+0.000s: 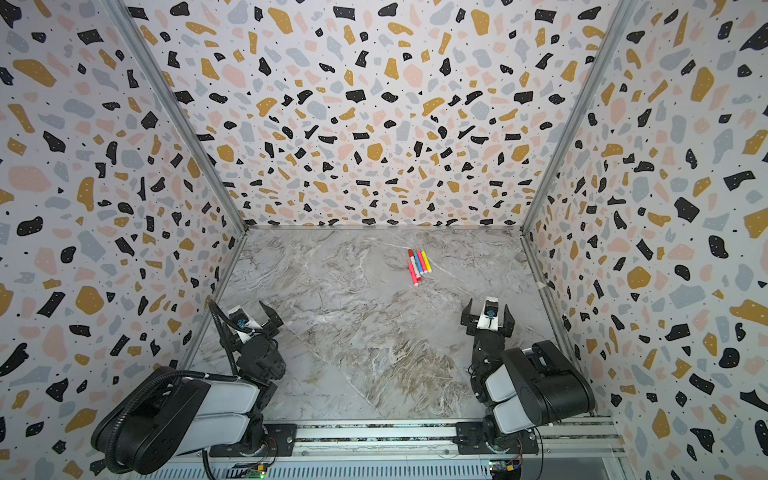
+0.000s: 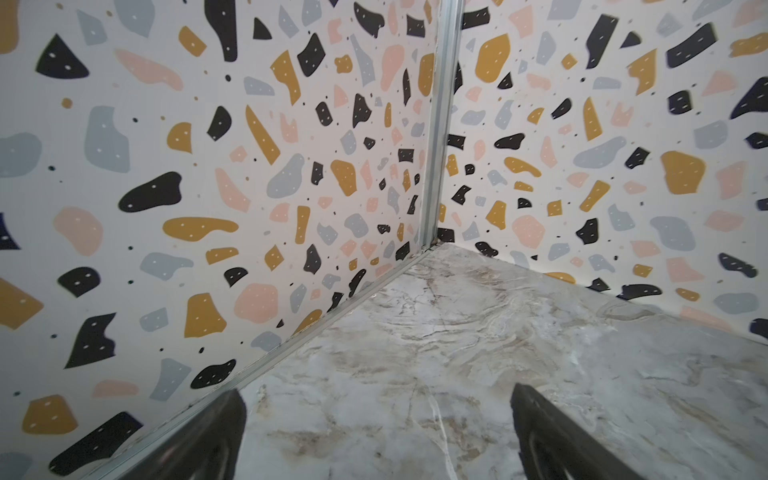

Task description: Insert the pens into the pen caps

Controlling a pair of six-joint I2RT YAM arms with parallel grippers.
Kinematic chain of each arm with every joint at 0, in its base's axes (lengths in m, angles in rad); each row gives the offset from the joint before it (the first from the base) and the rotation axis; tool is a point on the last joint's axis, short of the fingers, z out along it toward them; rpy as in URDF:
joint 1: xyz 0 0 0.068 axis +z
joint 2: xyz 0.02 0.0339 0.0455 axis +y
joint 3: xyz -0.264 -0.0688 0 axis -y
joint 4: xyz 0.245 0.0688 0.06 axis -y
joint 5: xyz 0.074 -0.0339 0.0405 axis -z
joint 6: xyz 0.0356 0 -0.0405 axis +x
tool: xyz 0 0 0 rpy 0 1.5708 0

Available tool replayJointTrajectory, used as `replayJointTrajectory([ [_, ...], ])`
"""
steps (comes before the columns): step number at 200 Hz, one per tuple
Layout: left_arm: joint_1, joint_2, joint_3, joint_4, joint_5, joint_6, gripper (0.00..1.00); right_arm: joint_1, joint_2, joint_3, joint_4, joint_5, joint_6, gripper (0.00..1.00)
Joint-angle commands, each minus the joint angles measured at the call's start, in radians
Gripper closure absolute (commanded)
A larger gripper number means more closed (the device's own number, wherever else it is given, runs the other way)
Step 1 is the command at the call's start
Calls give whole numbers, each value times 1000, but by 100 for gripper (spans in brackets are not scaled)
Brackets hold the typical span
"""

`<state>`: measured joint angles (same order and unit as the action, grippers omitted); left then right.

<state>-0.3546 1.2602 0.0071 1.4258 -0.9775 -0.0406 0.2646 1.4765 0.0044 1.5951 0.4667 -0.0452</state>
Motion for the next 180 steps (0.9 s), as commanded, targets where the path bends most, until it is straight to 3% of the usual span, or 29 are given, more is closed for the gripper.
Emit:
replayJointTrajectory([
  [1, 4, -8, -33, -3, 131, 49, 1, 8, -1, -114, 282, -45, -44, 1],
  [21, -19, 79, -39, 129, 148, 106, 0, 9, -3, -114, 282, -45, -45, 1],
  [49, -20, 25, -66, 92, 196, 100, 0, 8, 6, -110, 281, -57, -52, 1],
  [68, -20, 118, -124, 278, 273, 133, 1, 9, 11, -79, 235, -91, -73, 1],
  [81, -21, 217, -146, 421, 319, 170, 0, -6, 12, -30, 108, -164, -73, 1],
  [97, -23, 173, -129, 336, 310, 162, 0, -39, 63, 23, 95, -146, -48, 1],
  [118, -8, 144, -93, 246, 295, 137, 1, -90, 8, 132, -200, -162, 29, 1],
  [132, 9, 143, -43, 159, 262, 109, 0, -126, 24, 186, -299, -198, 60, 1],
  [160, 89, 124, 99, -143, 271, 14, 0, -151, 18, 187, -312, -228, 77, 1],
  [180, 175, 134, 128, -189, 332, -39, 1, -152, 14, 188, -319, -229, 78, 1],
])
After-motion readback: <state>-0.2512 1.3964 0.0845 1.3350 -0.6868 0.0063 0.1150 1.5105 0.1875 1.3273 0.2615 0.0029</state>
